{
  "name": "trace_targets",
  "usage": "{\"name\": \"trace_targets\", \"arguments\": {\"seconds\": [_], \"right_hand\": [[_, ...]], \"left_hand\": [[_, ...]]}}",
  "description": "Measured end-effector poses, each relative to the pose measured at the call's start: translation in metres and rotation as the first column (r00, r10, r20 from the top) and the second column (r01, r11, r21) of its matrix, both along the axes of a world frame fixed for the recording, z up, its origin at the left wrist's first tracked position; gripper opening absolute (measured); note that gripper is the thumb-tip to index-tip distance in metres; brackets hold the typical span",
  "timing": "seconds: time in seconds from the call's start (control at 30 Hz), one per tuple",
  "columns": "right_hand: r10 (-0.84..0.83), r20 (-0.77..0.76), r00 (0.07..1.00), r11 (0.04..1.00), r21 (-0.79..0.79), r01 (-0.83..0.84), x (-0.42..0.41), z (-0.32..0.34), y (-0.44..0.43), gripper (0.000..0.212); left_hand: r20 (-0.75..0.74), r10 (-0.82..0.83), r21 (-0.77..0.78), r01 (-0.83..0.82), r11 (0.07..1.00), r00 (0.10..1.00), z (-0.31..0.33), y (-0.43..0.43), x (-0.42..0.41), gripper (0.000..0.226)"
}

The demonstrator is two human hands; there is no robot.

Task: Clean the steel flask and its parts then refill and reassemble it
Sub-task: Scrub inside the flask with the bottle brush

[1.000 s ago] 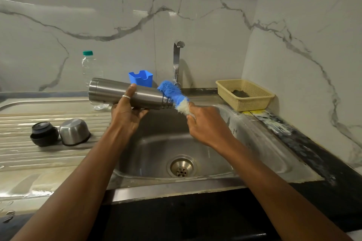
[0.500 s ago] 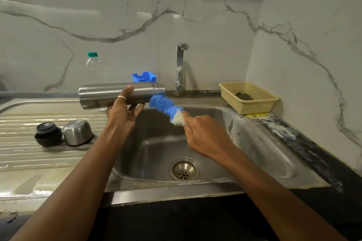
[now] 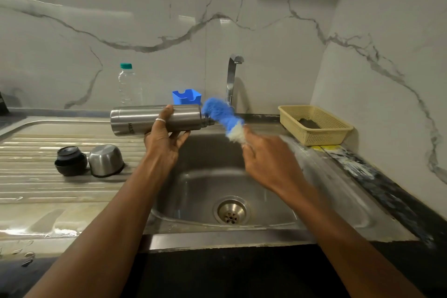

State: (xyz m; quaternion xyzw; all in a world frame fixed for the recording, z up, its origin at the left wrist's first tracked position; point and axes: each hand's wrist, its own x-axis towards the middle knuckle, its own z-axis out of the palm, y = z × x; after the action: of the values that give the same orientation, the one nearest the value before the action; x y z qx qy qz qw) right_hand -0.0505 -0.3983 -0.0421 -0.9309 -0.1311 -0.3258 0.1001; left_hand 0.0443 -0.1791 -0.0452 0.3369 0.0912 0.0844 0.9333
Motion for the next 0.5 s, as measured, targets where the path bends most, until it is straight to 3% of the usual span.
{"name": "trace_targets", "arguments": {"seconds": [0.27, 0.4, 0.5], "right_hand": [[0.018, -0.047, 0.999, 0.999, 0.041, -0.016, 0.014, -0.005, 0.005, 0.050], [0.047, -0.124, 0.991, 0.998, 0.037, -0.042, 0.000, -0.013, 0.000, 0.048], [0.070, -0.110, 0.992, 0.997, 0.024, -0.068, -0.001, -0.014, 0.004, 0.049]], "left_hand": [[0.045, -0.024, 0.196, 0.014, 0.981, 0.999, -0.004, -0.015, 0.000, 0.064], [0.001, 0.048, 0.152, -0.048, 0.987, 0.999, -0.001, -0.015, 0.002, 0.050], [0.002, 0.057, 0.122, -0.057, 0.991, 0.998, -0.003, -0.007, 0.004, 0.054]]}}
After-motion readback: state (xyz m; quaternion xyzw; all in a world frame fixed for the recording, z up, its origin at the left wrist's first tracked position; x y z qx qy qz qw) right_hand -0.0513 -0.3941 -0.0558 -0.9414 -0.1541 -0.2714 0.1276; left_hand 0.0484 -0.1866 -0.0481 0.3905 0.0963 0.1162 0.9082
